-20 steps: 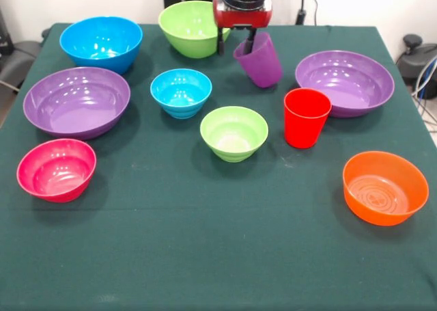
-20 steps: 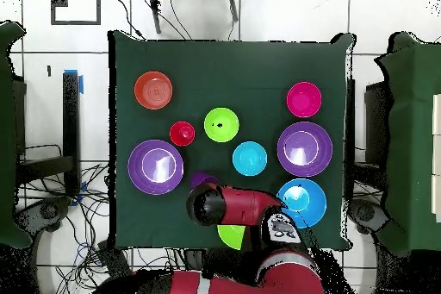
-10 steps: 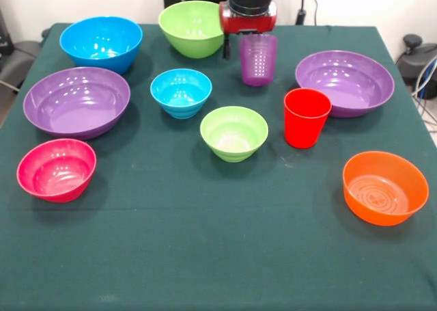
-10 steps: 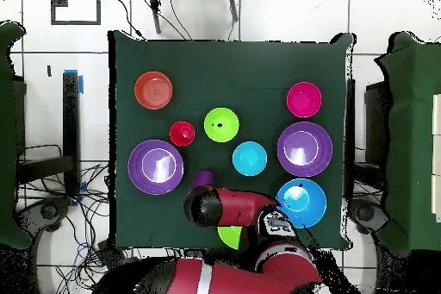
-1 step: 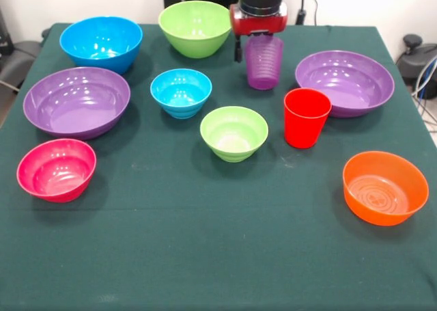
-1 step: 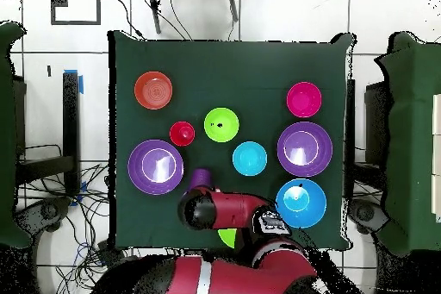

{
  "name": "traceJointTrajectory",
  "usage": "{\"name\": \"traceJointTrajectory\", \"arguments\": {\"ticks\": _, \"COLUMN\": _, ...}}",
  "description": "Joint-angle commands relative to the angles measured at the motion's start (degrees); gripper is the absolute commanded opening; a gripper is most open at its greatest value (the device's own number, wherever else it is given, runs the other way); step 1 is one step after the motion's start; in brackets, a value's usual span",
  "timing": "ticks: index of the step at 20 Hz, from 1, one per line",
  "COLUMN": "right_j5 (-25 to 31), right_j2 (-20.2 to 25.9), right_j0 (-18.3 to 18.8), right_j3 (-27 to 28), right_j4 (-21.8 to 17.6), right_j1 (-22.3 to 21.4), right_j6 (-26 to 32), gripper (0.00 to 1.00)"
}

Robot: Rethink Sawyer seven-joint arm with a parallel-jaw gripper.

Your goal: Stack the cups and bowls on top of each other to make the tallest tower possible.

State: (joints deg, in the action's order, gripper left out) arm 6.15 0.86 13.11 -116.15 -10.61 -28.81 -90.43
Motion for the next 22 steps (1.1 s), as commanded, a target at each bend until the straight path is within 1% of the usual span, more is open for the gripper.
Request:
{"name": "traceJointTrajectory", "arguments": {"ticks": 1, "right_j5": -2.97, "right_j2": 6.90, "right_j0": 0.17, "right_j3": 0.55, "right_j4": 0.12, "right_j1": 2.43, "right_j6": -8.91, "gripper": 1.00}}
{"name": "traceJointTrajectory", "arguments": {"ticks": 6, "right_j5": -2.61, "right_j2": 6.81, "right_j0": 0.69, "right_j3": 1.42, "right_j4": -0.58, "right_j1": 1.83, "right_j6": -7.98, "gripper": 1.00}}
{"name": "traceJointTrajectory", "arguments": {"ticks": 15, "right_j5": -1.79, "right_j2": 8.44, "right_j0": 3.00, "right_j3": 3.66, "right_j4": -1.59, "right_j1": 1.79, "right_j6": -5.72, "gripper": 1.00}}
{"name": "traceJointTrajectory", "arguments": {"ticks": 20, "right_j5": -1.01, "right_j2": 8.07, "right_j0": 2.85, "right_j3": 5.72, "right_j4": -1.67, "right_j1": 1.66, "right_j6": -5.01, "gripper": 1.00}}
{"name": "traceJointTrajectory", "arguments": {"ticks": 22, "right_j5": -1.55, "right_j2": 7.95, "right_j0": 2.98, "right_j3": 6.17, "right_j4": -1.82, "right_j1": 1.66, "right_j6": -5.07, "gripper": 1.00}}
